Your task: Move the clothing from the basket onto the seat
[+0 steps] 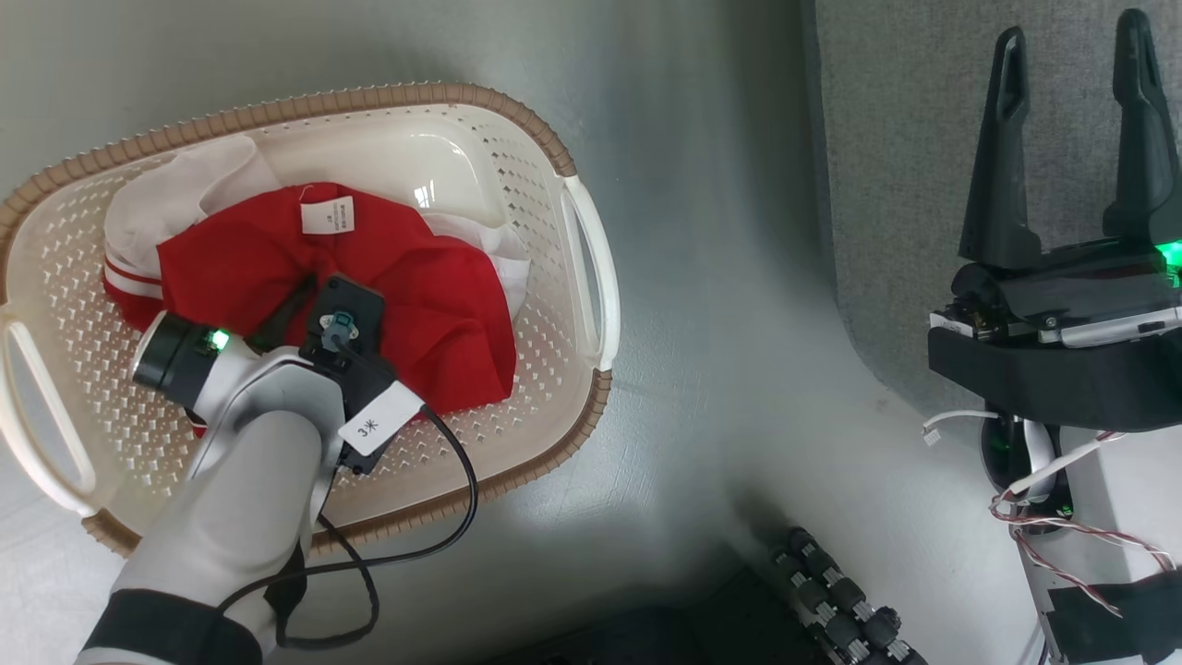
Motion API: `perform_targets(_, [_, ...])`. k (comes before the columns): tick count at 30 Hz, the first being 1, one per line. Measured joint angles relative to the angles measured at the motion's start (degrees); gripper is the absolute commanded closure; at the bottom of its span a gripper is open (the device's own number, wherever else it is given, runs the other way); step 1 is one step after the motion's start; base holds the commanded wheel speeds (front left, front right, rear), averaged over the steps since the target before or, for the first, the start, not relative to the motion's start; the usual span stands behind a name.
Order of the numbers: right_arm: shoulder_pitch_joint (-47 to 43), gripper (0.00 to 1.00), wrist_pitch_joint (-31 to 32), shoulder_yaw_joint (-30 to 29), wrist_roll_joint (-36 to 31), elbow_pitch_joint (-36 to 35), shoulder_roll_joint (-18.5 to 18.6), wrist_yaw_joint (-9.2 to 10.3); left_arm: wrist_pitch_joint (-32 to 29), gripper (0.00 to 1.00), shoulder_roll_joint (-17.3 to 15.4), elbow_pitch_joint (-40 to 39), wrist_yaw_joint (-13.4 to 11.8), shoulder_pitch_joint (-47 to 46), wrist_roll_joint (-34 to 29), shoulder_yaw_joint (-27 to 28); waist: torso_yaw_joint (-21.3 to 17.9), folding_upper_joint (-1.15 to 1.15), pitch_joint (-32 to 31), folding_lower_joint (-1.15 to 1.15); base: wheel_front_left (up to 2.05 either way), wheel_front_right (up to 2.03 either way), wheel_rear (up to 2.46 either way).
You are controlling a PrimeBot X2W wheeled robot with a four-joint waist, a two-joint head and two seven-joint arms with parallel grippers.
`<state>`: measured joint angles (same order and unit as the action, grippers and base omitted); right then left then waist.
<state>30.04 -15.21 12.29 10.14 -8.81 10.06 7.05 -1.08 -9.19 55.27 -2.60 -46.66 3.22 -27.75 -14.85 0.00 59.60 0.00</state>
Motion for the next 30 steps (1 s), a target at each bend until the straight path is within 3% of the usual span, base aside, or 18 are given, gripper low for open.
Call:
perform_targets(1, [0.0,0.00,0.0,0.0,-0.1,0.2,0.0,-0.01,0.1,0.44,0.1,0.4,0.0,0.0,-0.1,0.0,0.0,0.00,-0.1,0.00,0.00,0.00,0.00])
perform_targets(3, [0.0,0.00,0.0,0.0,-0.1,0.4,-0.2,-0.08,0.2,0.88,0.5,1.0,-0.5,-0.2,-0.1,-0.1,0.0,0.00,-0.4,0.00,0.00,0.00,0.00])
perform_targets(4, [0.0,0.00,0.0,0.0,-0.1,0.5,-0.2,-0.08,0.3,1.00,0.6,1.2,-0.4,-0.4,-0.1,-0.1,0.1,-0.01,-0.4,-0.01,0.00,0.00,0.00])
perform_targets(21, [1.1,0.00,0.1,0.1,-1.4,8.8,-0.3,-2.31,11.2,1.00,5.8,2.5,1.2,-0.7,3.5,0.2,3.3,0.00,-7.9,0.00,0.00,0.00,0.00])
perform_targets(30, [0.9,0.00,0.1,-0.3,-1.6,13.6,0.6,-3.54,14.4,1.00,6.6,0.7,4.2,0.6,4.8,-0.6,6.4,0.00,-14.7,0.00,0.00,0.00,0.00])
